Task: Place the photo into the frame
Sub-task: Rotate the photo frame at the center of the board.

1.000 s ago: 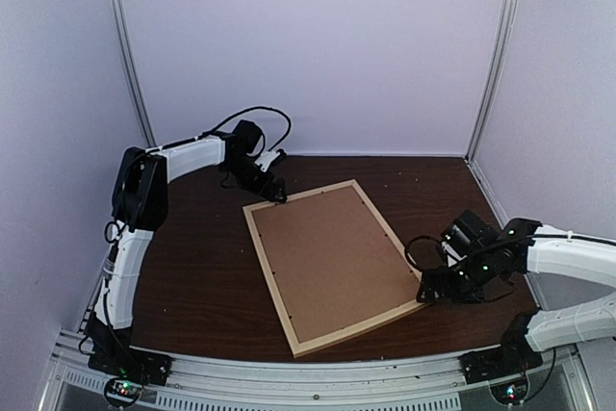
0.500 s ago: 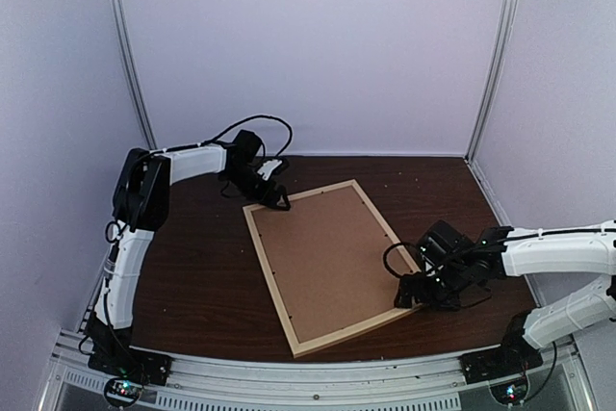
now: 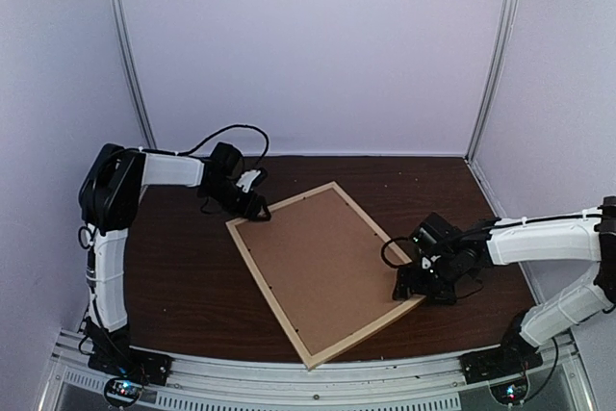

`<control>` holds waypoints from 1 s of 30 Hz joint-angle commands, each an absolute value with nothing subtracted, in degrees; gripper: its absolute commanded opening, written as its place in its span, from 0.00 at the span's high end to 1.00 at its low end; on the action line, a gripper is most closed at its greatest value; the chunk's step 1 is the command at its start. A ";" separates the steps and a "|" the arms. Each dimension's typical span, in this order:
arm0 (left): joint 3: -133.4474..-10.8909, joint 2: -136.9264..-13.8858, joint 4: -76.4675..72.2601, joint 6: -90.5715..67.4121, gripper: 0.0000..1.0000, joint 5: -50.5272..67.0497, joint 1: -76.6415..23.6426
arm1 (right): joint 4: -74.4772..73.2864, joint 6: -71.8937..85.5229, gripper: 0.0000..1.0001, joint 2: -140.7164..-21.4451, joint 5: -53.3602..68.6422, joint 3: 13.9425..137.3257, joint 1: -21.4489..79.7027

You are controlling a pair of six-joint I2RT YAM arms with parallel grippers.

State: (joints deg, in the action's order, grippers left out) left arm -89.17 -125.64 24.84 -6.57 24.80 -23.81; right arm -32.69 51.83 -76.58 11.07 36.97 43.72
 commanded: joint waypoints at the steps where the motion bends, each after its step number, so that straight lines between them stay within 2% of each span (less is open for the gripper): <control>1: -79.18 -119.58 27.90 -11.63 0.36 28.09 -26.21 | -24.77 44.85 0.07 -81.54 10.39 40.75 39.45; 9: -63.86 -108.17 26.64 -15.91 0.38 22.86 -31.33 | -27.02 33.72 0.10 -93.94 14.56 51.34 32.78; 15: -56.42 -99.23 30.13 -20.62 0.38 16.58 -39.88 | -28.04 27.91 0.16 -104.46 18.22 61.23 30.82; 21: -50.18 -91.26 32.12 -27.85 0.38 13.85 -47.34 | -31.88 22.75 0.19 -114.18 19.63 72.17 30.00; 26: -48.20 -86.18 32.95 -30.88 0.38 15.62 -52.54 | -34.90 19.98 0.17 -118.15 18.93 79.78 29.33; 30: -47.92 -82.69 32.98 -30.30 0.37 18.25 -54.23 | -37.18 18.81 0.16 -117.01 16.70 81.41 28.30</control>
State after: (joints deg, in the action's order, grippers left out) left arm -47.46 -85.34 42.09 -30.57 3.20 -50.43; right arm -47.22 20.43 -113.99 16.51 80.68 27.11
